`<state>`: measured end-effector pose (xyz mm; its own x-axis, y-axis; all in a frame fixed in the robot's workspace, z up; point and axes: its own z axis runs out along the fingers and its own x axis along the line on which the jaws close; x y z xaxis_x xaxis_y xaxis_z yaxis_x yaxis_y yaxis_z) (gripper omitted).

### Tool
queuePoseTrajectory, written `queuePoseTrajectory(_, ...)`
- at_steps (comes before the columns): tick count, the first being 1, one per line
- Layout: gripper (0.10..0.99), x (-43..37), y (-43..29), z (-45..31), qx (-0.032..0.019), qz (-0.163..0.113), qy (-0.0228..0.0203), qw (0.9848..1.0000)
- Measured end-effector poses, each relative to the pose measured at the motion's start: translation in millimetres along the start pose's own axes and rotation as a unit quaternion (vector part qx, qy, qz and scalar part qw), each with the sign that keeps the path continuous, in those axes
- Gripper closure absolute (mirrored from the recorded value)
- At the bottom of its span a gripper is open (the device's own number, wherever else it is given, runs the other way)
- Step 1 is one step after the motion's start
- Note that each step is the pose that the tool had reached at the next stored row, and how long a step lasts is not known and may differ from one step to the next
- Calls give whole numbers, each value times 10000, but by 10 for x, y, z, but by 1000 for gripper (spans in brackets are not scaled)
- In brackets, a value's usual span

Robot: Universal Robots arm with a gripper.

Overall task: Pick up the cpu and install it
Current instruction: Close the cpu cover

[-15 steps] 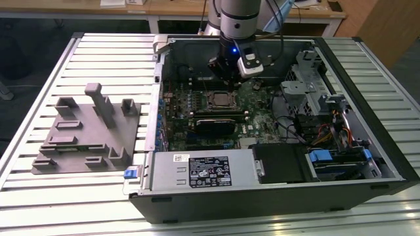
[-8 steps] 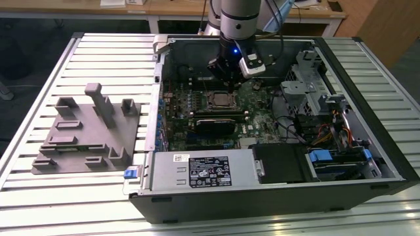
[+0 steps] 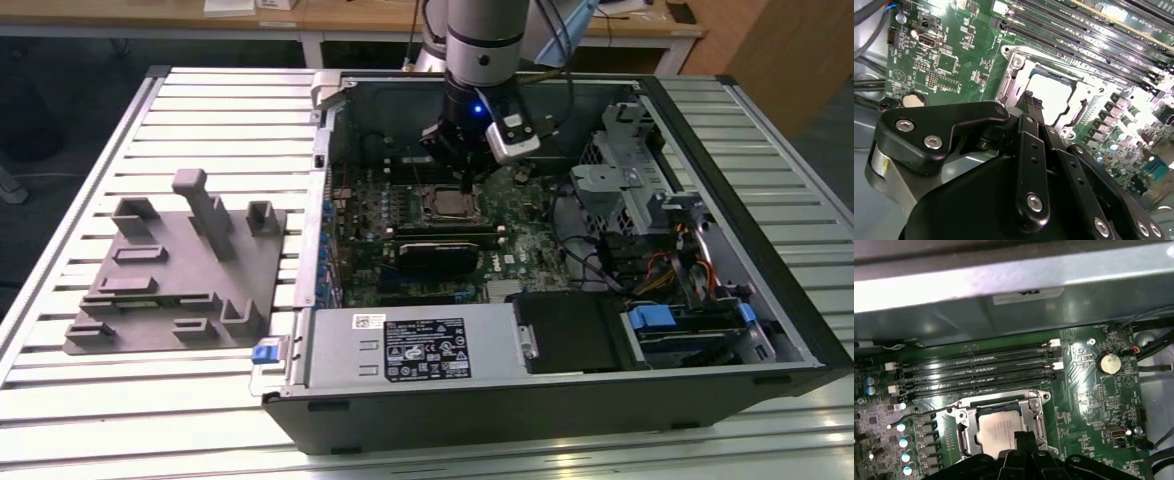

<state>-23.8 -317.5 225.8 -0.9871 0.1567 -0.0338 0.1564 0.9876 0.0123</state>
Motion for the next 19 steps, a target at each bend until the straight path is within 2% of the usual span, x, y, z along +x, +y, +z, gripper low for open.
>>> queuePoseTrajectory(11, 980, 113, -56, 103, -5, -187, 3, 9998)
queuePoseTrajectory(19, 980, 227, -75, 125, -9, -288, 4, 9996)
